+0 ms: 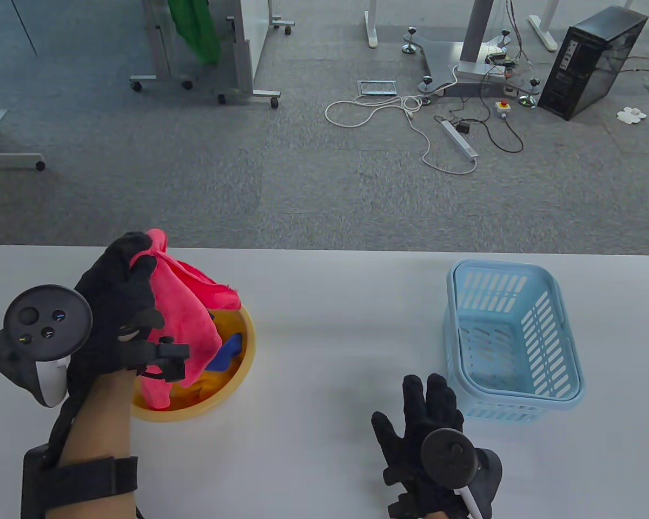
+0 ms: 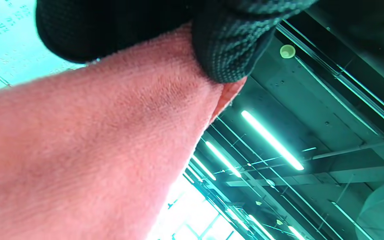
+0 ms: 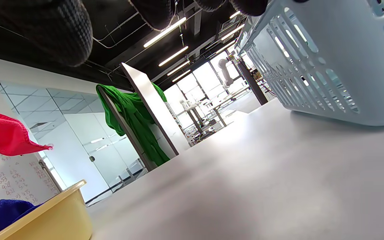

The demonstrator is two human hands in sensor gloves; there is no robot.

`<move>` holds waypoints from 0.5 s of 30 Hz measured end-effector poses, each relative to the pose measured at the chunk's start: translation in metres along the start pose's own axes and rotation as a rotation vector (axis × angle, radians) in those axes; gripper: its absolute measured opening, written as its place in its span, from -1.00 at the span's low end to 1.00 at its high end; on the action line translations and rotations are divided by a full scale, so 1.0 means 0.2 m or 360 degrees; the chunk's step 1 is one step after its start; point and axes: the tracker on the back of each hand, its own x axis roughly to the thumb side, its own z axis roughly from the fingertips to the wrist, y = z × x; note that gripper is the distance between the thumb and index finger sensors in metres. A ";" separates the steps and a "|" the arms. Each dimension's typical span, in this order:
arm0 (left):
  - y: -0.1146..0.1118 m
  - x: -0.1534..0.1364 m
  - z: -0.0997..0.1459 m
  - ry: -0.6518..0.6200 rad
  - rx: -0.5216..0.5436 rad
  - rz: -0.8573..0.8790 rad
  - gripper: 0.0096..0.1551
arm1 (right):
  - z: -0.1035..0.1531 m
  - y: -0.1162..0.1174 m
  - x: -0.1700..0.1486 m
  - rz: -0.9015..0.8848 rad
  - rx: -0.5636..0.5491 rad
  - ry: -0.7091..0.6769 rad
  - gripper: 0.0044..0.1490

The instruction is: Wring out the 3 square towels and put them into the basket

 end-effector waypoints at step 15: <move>-0.12 0.27 0.00 -0.0238 -0.0144 0.0052 -0.55 | 0.00 -0.01 0.00 -0.0027 0.0002 -0.0003 0.12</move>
